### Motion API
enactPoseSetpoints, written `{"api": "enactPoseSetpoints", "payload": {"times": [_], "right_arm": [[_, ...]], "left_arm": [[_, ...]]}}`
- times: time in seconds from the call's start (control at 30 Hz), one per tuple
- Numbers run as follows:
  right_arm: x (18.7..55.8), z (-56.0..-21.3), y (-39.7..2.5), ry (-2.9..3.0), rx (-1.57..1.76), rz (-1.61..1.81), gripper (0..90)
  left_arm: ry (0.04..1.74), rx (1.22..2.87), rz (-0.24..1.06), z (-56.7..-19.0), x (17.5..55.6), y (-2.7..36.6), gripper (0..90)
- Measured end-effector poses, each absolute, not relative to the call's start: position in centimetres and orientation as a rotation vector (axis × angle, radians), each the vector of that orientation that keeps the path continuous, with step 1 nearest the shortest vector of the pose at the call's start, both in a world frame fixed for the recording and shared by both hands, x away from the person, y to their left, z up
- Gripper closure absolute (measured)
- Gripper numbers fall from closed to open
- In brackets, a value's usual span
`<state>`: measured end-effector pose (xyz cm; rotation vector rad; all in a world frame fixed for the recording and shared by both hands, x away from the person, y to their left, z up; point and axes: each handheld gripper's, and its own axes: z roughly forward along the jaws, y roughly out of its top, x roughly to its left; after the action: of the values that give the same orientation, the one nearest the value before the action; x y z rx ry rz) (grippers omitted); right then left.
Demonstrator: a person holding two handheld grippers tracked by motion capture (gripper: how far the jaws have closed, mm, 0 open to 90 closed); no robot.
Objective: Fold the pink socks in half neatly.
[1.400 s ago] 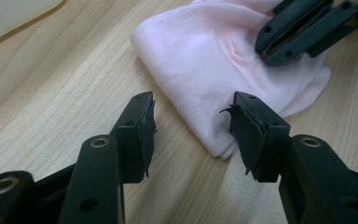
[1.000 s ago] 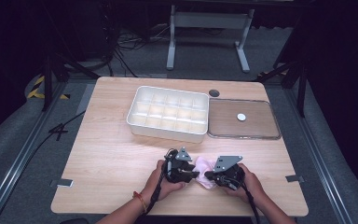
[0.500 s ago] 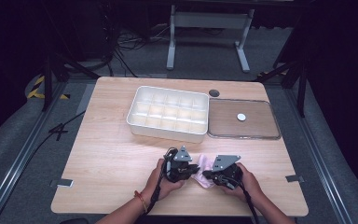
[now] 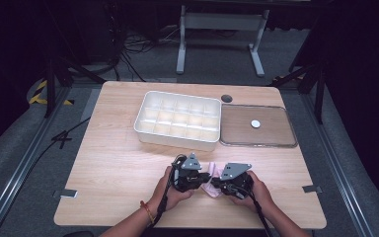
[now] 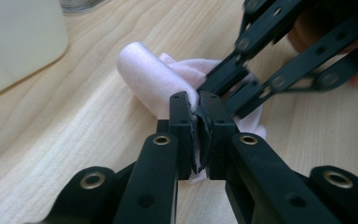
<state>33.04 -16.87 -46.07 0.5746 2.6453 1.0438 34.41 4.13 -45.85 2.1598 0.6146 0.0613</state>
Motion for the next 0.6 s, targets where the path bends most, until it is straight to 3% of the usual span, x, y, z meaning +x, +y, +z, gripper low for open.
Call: {"api": "enactPoseSetpoints", "payload": {"times": [0.2, 0.6], "right_arm": [[33.0, -45.2, -18.9, 2.597, 0.624, 1.034, 83.4], [33.4, -46.5, -18.8, 2.619, 0.673, 1.006, 87.3]], "left_arm": [[0.613, 2.162, 0.062, -45.8, 34.5, 4.2, 84.8], [0.518, 2.198, 0.109, -45.4, 33.7, 2.4, 83.4]]}}
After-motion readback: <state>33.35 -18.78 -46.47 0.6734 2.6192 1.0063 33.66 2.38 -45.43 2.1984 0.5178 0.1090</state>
